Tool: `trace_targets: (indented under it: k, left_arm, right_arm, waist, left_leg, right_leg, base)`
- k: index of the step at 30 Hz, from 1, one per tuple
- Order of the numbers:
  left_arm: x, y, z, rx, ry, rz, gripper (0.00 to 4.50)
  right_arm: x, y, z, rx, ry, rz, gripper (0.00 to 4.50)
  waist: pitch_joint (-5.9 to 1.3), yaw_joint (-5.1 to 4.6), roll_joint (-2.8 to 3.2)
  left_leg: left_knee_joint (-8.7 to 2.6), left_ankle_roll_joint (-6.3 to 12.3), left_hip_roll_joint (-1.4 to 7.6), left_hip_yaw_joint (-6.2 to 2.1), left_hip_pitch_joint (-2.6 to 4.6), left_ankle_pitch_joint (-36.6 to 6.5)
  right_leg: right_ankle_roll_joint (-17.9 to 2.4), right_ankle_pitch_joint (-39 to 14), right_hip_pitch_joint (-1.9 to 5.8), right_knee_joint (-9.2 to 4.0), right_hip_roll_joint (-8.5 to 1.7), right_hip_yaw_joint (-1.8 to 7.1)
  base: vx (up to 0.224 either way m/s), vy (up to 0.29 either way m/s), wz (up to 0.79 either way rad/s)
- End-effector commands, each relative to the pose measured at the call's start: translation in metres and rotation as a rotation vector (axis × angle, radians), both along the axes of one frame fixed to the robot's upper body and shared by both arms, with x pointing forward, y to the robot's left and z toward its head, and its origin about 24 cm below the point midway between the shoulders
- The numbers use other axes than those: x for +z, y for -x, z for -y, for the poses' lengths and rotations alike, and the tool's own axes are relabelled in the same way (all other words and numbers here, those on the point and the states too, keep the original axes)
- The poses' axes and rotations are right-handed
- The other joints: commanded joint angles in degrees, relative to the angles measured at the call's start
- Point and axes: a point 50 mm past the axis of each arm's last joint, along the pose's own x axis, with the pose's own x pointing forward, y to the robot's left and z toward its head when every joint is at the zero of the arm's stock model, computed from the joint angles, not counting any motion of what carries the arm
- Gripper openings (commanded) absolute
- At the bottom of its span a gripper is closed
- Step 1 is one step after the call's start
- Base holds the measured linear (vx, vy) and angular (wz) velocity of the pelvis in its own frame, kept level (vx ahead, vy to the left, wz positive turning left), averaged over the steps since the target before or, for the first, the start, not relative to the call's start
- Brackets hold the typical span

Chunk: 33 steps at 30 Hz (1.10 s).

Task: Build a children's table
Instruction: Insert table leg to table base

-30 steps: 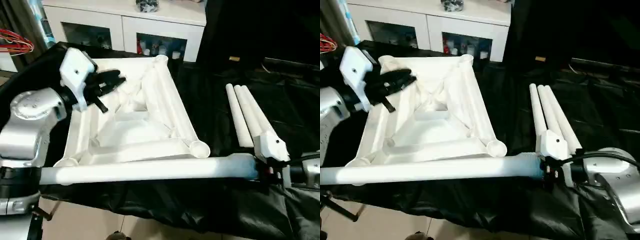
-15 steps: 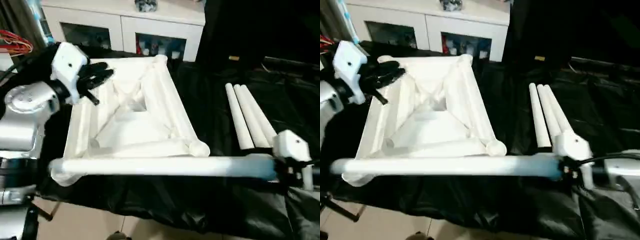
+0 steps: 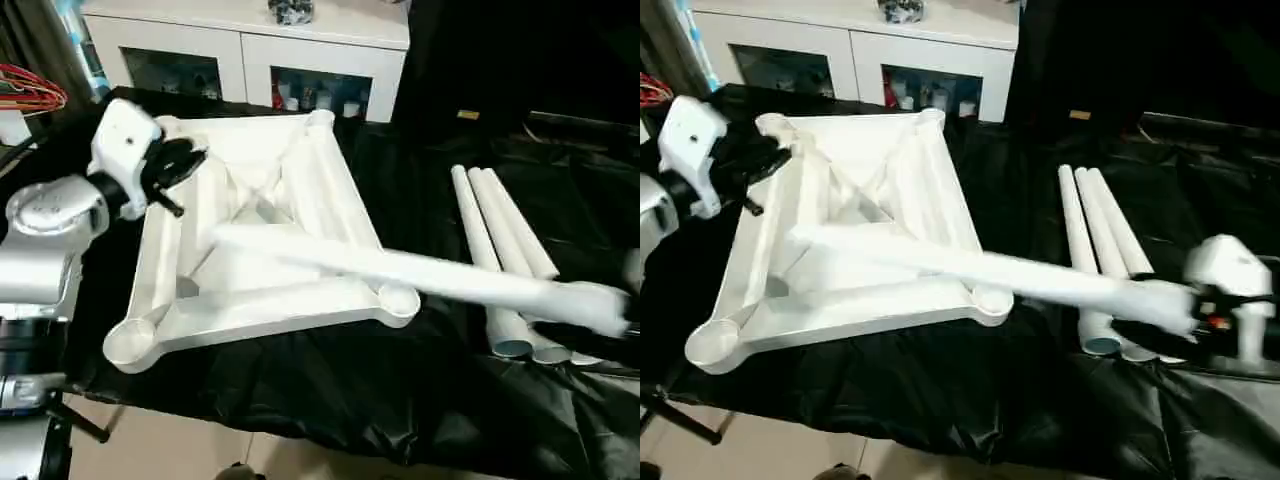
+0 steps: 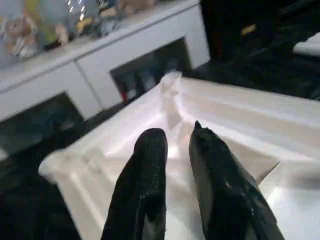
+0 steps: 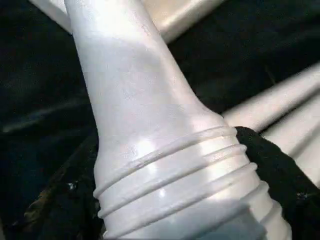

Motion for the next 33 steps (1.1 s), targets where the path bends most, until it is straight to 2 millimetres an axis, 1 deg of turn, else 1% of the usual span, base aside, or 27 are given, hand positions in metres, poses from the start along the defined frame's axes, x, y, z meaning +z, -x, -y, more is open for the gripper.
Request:
trace_targets:
  k: [1, 2, 3, 5, 6, 7, 8, 9, 10, 11, 12, 13, 14, 15, 16, 17, 18, 19, 20, 21, 22, 23, 24, 25, 27, 31, 33]
  left_arm:
    - [-0.001, -0.001, -0.007, 0.056, 0.023, -0.001, 1.01]
    - [-0.002, -0.002, -0.009, 0.081, 0.036, -0.004, 1.17]
    - [-0.005, -0.004, -0.01, 0.088, 0.102, -0.039, 1.17]
    - [-0.007, -0.006, -0.006, 0.074, 0.175, -0.066, 1.38]
    - [-0.007, -0.006, -0.006, 0.074, 0.175, -0.066, 1.38]
    - [-0.008, -0.008, 0.007, 0.048, 0.264, -0.075, 1.45]
    - [-0.009, -0.008, 0.011, 0.039, 0.29, -0.08, 1.68]
    - [-0.012, -0.009, 0.036, -0.032, 0.429, -0.114, 1.68]
    - [-0.013, -0.009, 0.043, -0.054, 0.462, -0.124, 1.75]
    - [-0.013, -0.009, 0.046, -0.062, 0.475, -0.128, 1.78]
    - [-0.014, -0.008, 0.066, -0.133, 0.562, -0.143, 1.84]
    - [-0.013, -0.008, 0.071, -0.156, 0.591, -0.142, 1.95]
    - [-0.008, -0.006, 0.088, -0.223, 0.691, -0.138, 2.06]
    - [-0.005, -0.006, 0.096, -0.254, 0.745, -0.135, 2.14]
    - [-0.004, -0.005, 0.1, -0.27, 0.772, -0.133, 2.18]
    - [-0.003, -0.005, 0.101, -0.276, 0.784, -0.133, 2.18]
    - [0.004, -0.002, 0.121, -0.388, 0.881, -0.143, 2.39]
    - [0.004, -0.002, 0.121, -0.391, 0.883, -0.143, 2.5]
    - [0.008, 0.0, 0.132, -0.446, 0.937, -0.149, 2.57]
    - [0.011, 0.001, 0.145, -0.507, 1.017, -0.171, 2.61]
    - [0.011, 0.0, 0.148, -0.519, 1.035, -0.177, 2.61]
    - [0.011, 0.001, 0.152, -0.533, 1.061, -0.187, 2.84]
    - [0.011, 0.001, 0.157, -0.545, 1.071, -0.194, 2.84]
    - [0.01, 0.001, 0.159, -0.553, 1.072, -0.196, 2.95]
    - [0.009, 0.003, 0.17, -0.603, 1.081, -0.214, 2.99]
    - [0.016, 0.006, 0.181, -0.701, 1.134, -0.212, 3.39]
    - [0.019, 0.008, 0.185, -0.751, 1.169, -0.222, 3.54]
  right_arm:
    - [0.001, 0.001, 0.008, -0.056, 0.005, 0.041, 3.17]
    - [-0.001, 0.0, 0.008, -0.081, -0.006, 0.053, 3.17]
    - [-0.005, -0.006, 0.007, -0.135, -0.036, 0.104, 3.17]
    - [-0.008, -0.014, 0.005, -0.189, -0.07, 0.16, 3.17]
    - [-0.008, -0.014, 0.005, -0.189, -0.07, 0.16, 3.17]
    - [-0.01, -0.026, -0.003, -0.245, -0.138, 0.227, 3.17]
    - [-0.01, -0.029, -0.005, -0.256, -0.161, 0.242, 3.17]
    - [-0.013, -0.043, -0.022, -0.305, -0.286, 0.298, 3.17]
    - [-0.014, -0.046, -0.026, -0.316, -0.318, 0.306, 3.16]
    - [-0.014, -0.048, -0.027, -0.32, -0.33, 0.309, 3.16]
    - [-0.018, -0.056, -0.04, -0.32, -0.402, 0.321, 3.16]
    - [-0.019, -0.058, -0.045, -0.32, -0.431, 0.32, 3.16]
    - [-0.021, -0.064, -0.057, -0.318, -0.524, 0.312, 3.16]
    - [-0.022, -0.068, -0.063, -0.318, -0.573, 0.306, 3.16]
    - [-0.023, -0.069, -0.066, -0.317, -0.597, 0.302, 3.16]
    - [-0.023, -0.07, -0.067, -0.316, -0.606, 0.301, 3.16]
    - [-0.025, -0.077, -0.085, -0.283, -0.697, 0.268, 3.16]
    - [-0.025, -0.077, -0.086, -0.282, -0.699, 0.267, 3.16]
    - [-0.027, -0.08, -0.097, -0.259, -0.762, 0.242, 3.16]
    - [-0.027, -0.082, -0.112, -0.218, -0.862, 0.195, 3.16]
    - [-0.028, -0.082, -0.116, -0.205, -0.892, 0.179, 3.16]
    - [-0.028, -0.082, -0.121, -0.19, -0.932, 0.159, 3.15]
    - [-0.028, -0.08, -0.127, -0.168, -0.963, 0.139, 3.15]
    - [-0.028, -0.079, -0.13, -0.154, -0.978, 0.129, 3.15]
    - [-0.028, -0.076, -0.14, -0.096, -1.059, 0.076, 3.15]
    - [-0.031, -0.071, -0.15, -0.032, -1.112, 0.02, 3.15]
    - [-0.032, -0.069, -0.154, -0.009, -1.126, -0.003, 3.15]
  waist:
    - [-3.7, 0.08, 0.53]
    - [-3.71, 0.1, 0.73]
    - [-3.66, -0.08, 0.7]
    - [-3.64, -0.21, 0.64]
    - [-3.68, -0.25, 0.87]
    - [-3.75, -0.25, 0.91]
    - [-3.81, -0.2, 1.23]
    - [-3.75, -0.35, 1.3]
    - [-3.82, -0.22, 1.56]
    - [-3.88, -0.16, 1.5]
    - [-3.94, -0.04, 1.3]
    - [-4.1, 0.02, 1.45]
    - [-4.15, -0.03, 1.59]
    - [-4.21, -0.06, 1.51]
    - [-4.35, 0.03, 1.51]
    - [-4.41, 0.06, 1.48]
    - [-4.45, -0.04, 1.52]
    - [-4.53, 0.03, 0.76]
    - [-4.51, -0.01, 1.12]
    - [-4.43, -0.22, 0.19]
    - [-4.51, -0.01, 0.02]
    - [-4.45, -0.04, -0.04]
    - [-4.4, -0.01, 0.16]
    - [-4.38, 0.04, -0.21]
    - [-4.3, 0.06, -0.25]
    - [-4.17, 0.3, -0.29]
    - [-4.13, 0.3, -0.27]
  left_leg:
    - [-3.55, 3.75, 2.65, -1.2, 0.5, -12.1]
    - [-3.48, 3.82, 2.57, -1.15, 0.55, -12.2]
    - [-3.52, 3.82, 2.54, -1.15, 0.5, -12.4]
    - [-3.54, 3.47, 2.29, -1.16, 0.46, -12.3]
    - [-3.54, 3.21, 2.39, -1.19, 0.68, -12.8]
    - [-3.5, 3.11, 2.4, -1.18, 0.69, -12.6]
    - [-3.46, 2.95, 2.38, -1.13, 0.73, -12.0]
    - [-3.51, 2.88, 2.41, -1.16, 0.65, -12.1]
    - [-3.33, 2.72, 2.37, -1.06, 0.79, -11.9]
    - [-3.37, 2.62, 2.42, -1.02, 0.81, -12.1]
    - [-3.42, 2.91, 2.44, -1.02, 0.65, -11.6]
    - [-3.36, 3.23, 2.43, -0.89, 0.7, -11.0]
    - [-3.31, 3.33, 2.4, -0.88, 0.58, -10.7]
    - [-3.25, 3.65, 2.3, -0.82, 0.29, -9.9]
    - [-3.29, 3.7, 2.4, -0.94, 0.18, -9.3]
    - [-3.27, 3.85, 2.41, -0.88, 0.32, -8.9]
    - [-3.3, 4.15, 2.38, -0.97, 0.1, -8.0]
    - [-3.24, 4.59, 2.33, -0.83, 0.02, -7.0]
    - [-3.25, 4.68, 2.32, -0.84, 0.0, -6.7]
    - [-3.23, 5.08, 2.42, -0.64, -0.02, -6.7]
    - [-3.24, 5.37, 2.39, -0.66, -0.05, -6.3]
    - [-3.26, 5.52, 2.47, -0.62, 0.04, -6.3]
    - [-3.32, 5.55, 2.6, -0.68, 0.09, -6.0]
    - [-3.35, 5.72, 2.56, -0.66, 0.01, -5.7]
    - [-3.42, 5.65, 2.48, -0.61, -0.01, -5.7]
    - [-3.54, 4.42, 2.48, -0.6, -0.06, -6.3]
    - [-3.66, 3.92, 2.6, -0.66, 0.05, -6.8]
  right_leg:
    - [-10.7, -15.6, 2.88, -4.92, -3.79, 2.3]
    - [-10.8, -15.8, 2.82, -4.97, -3.74, 2.27]
    - [-10.7, -16.3, 2.8, -5.07, -3.77, 2.19]
    - [-10.3, -18.3, 2.84, -5.24, -3.79, 1.99]
    - [-10.3, -19.3, 2.68, -5.31, -3.72, 2.02]
    - [-10.4, -19.0, 2.73, -5.1, -3.68, 2.05]
    - [-11.0, -18.4, 2.66, -4.92, -3.82, 2.1]
    - [-11.4, -18.6, 2.57, -5.01, -3.81, 1.99]
    - [-12.3, -18.3, 2.42, -5.17, -4.01, 1.99]
    - [-12.2, -18.5, 2.51, -5.11, -3.98, 2.01]
    - [-11.8, -18.2, 2.68, -5.06, -3.86, 2.05]
    - [-11.8, -17.0, 2.53, -4.95, -3.73, 2.16]
    - [-11.9, -16.6, 2.64, -4.88, -3.77, 2.19]
    - [-12.6, -15.8, 2.87, -4.87, -3.94, 2.1]
    - [-12.3, -15.2, 2.94, -4.81, -3.79, 2.0]
    - [-12.3, -14.5, 2.88, -4.73, -3.65, 2.06]
    - [-12.0, -12.8, 3.09, -4.48, -3.5, 2.1]
    - [-12.3, -12.3, 3.23, -4.11, -3.83, 2.19]
    - [-12.3, -12.5, 3.1, -4.28, -3.81, 2.19]
    - [-12.7, -12.7, 3.08, -4.47, -3.79, 2.17]
    - [-12.7, -12.8, 3.13, -4.23, -3.91, 2.25]
    - [-12.7, -12.9, 3.04, -4.33, -3.87, 2.27]
    - [-12.4, -12.6, 2.94, -4.35, -3.82, 2.31]
    - [-11.9, -12.2, 3.06, -4.33, -3.78, 2.35]
    - [-11.0, -12.9, 3.09, -4.54, -3.86, 2.42]
    - [-9.5, -15.5, 3.08, -4.84, -4.03, 2.48]
    - [-9.5, -15.9, 2.94, -4.9, -4.04, 2.46]
  base:
    - [0.0, 0.0, 0.0]
    - [0.0, 0.0, 0.0]
    - [0.0, 0.0, 0.0]
    - [0.0, 0.0, 0.0]
    - [0.0, 0.0, 0.0]
    - [0.0, 0.0, 0.0]
    - [0.0, 0.0, 0.0]
    - [0.0, 0.0, 0.0]
    - [0.0, 0.0, 0.0]
    - [0.0, 0.0, 0.0]
    - [0.0, 0.0, 0.0]
    - [0.0, 0.0, 0.0]
    - [0.0, 0.0, 0.0]
    - [0.0, 0.0, 0.0]
    - [0.0, 0.0, 0.0]
    - [0.0, 0.0, 0.0]
    - [0.0, 0.0, 0.0]
    - [0.0, 0.0, 0.0]
    - [0.0, 0.0, 0.0]
    - [0.0, 0.0, 0.0]
    - [0.0, 0.0, 0.0]
    - [0.0, 0.0, 0.0]
    - [0.0, 0.0, 0.0]
    - [0.0, 0.0, 0.0]
    - [0.0, 0.0, 0.0]
    - [0.0, 0.0, 0.0]
    - [0.0, 0.0, 0.0]
